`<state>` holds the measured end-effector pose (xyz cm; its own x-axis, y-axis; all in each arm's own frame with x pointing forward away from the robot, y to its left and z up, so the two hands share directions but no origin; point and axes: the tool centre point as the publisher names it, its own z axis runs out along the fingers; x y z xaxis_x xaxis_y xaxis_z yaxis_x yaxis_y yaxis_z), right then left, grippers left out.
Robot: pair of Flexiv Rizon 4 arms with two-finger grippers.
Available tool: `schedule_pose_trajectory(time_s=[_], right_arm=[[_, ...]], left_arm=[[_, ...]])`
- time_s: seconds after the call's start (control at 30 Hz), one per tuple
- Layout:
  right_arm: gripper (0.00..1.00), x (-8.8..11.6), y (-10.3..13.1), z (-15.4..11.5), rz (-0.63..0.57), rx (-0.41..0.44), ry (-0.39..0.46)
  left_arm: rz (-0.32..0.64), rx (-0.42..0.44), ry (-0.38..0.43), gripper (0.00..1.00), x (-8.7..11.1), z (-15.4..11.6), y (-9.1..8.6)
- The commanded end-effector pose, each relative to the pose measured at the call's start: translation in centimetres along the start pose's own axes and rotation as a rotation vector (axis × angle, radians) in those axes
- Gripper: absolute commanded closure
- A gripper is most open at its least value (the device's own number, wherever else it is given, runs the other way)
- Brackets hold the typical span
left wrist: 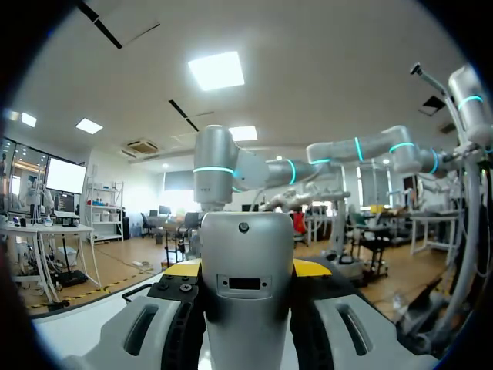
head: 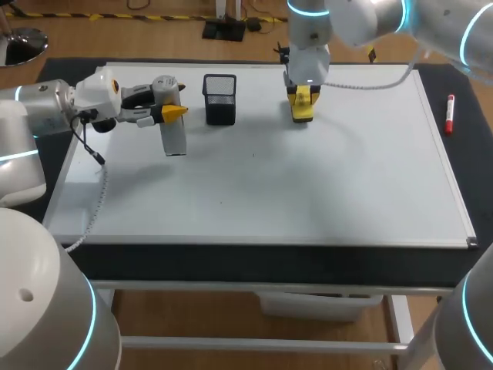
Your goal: Pick up the inspection probe, press it on each red-marked spot on the whiteboard one by one, put down the probe, pick up the eraser, and wipe off all the red marks.
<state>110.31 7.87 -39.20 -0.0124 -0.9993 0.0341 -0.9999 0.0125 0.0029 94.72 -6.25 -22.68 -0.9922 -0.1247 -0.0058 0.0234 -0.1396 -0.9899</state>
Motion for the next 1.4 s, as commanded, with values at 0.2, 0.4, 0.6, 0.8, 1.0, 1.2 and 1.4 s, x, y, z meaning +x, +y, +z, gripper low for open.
schedule_pose_trajectory(time_s=[0.2, 0.4, 0.6, 0.8, 1.0, 1.2, 1.4], right_arm=[[1.00, 0.5, -1.5, 1.3, 0.009, -0.058, -0.008], [1.00, 0.7, -1.7, 1.5, 0.014, -0.051, -0.013], [0.00, 0.8, -1.5, 1.9, 0.001, -0.051, 0.002], [0.00, 1.2, -1.3, 1.6, 0.012, -0.048, -0.006], [0.00, 2.8, -1.6, 0.2, 0.144, -0.085, -0.092], [0.00, 5.3, -2.5, -2.4, 0.400, -0.166, -0.200], [0.00, 8.2, -3.7, -5.5, 0.607, -0.267, -0.283]], left_arm=[[0.002, 0.003, 0.001, 1.00, 0.0, 0.0, 0.0], [0.002, 0.003, 0.001, 1.00, 0.0, 0.0, 0.0], [0.002, 0.003, 0.001, 1.00, 0.0, 0.0, 0.0], [0.002, 0.003, 0.001, 1.00, 0.0, 0.0, 0.0], [0.002, 0.003, 0.001, 1.00, 0.0, 0.0, 0.0], [0.002, 0.003, 0.001, 1.00, 0.0, 0.0, 0.0], [0.002, 0.003, 0.001, 1.00, 0.0, 0.0, 0.0]])
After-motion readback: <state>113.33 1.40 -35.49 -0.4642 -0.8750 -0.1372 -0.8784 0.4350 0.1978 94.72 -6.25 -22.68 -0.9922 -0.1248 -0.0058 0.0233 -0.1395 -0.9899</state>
